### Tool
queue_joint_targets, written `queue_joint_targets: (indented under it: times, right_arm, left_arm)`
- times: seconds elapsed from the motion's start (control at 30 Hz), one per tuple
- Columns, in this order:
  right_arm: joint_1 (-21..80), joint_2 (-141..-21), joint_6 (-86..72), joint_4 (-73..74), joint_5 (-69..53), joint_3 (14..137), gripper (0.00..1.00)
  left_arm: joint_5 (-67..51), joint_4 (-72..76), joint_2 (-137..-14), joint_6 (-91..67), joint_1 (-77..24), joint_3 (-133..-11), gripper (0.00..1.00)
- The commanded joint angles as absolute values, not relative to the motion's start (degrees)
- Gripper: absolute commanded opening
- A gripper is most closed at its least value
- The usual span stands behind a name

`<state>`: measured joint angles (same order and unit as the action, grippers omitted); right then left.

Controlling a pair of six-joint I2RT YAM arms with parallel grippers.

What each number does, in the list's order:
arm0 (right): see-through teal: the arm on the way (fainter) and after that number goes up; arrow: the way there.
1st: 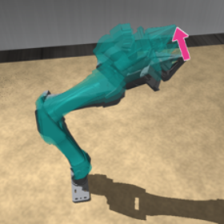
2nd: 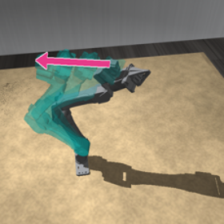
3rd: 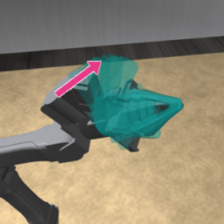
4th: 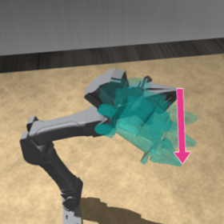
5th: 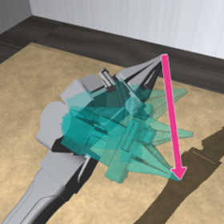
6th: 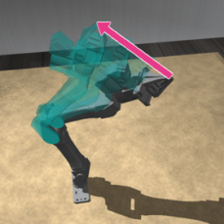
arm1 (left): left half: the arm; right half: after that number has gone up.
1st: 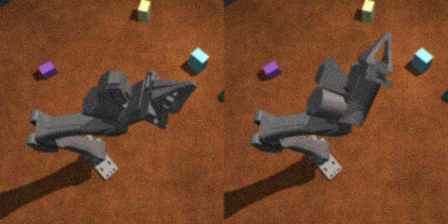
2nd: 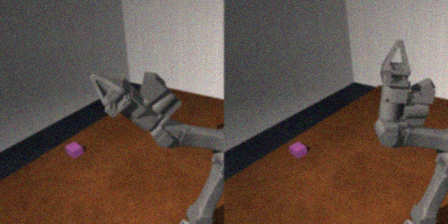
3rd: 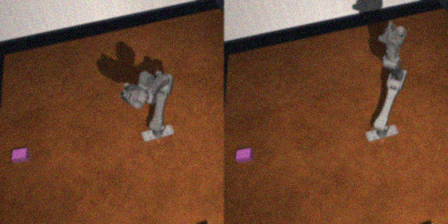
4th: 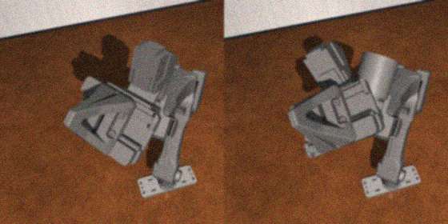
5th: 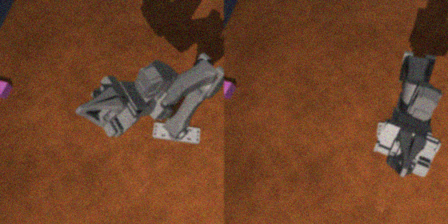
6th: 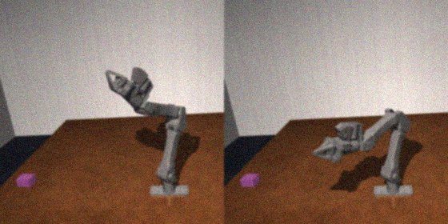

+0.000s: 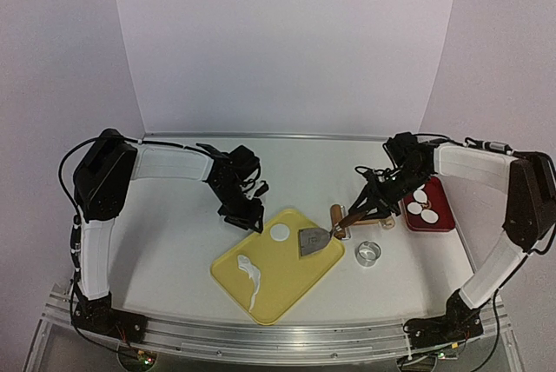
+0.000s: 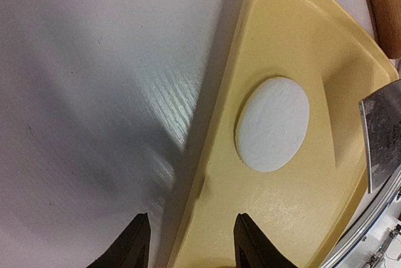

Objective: Roll out the dumpling wrappers from the dough

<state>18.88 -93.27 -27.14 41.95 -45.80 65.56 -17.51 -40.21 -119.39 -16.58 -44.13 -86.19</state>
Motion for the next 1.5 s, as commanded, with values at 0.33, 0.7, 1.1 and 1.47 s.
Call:
queue_joint_targets:
  times: [0.33,0.7,1.1,1.47]
  right_arm:
    - [23.12,-96.84,-30.36,36.56,-34.17,66.66,0.0]
    - [26.16,-99.4,-33.36,36.56,-26.91,67.81,0.0]
    - [28.49,-101.04,-39.7,37.07,-21.39,66.55,0.0]
    - [32.93,-105.79,-41.99,35.85,-18.33,67.78,0.0]
  left_arm:
    - [-18.71,-38.82,-121.66,-10.64,-44.76,-86.61,0.32]
    - [-13.34,-39.96,-121.57,-9.59,-45.7,-86.13,0.03]
    - [-11.51,-40.55,-120.71,-10.41,-45.85,-86.07,0.0]
    - [-13.61,-40.33,-120.69,-12.96,-45.88,-86.02,0.0]
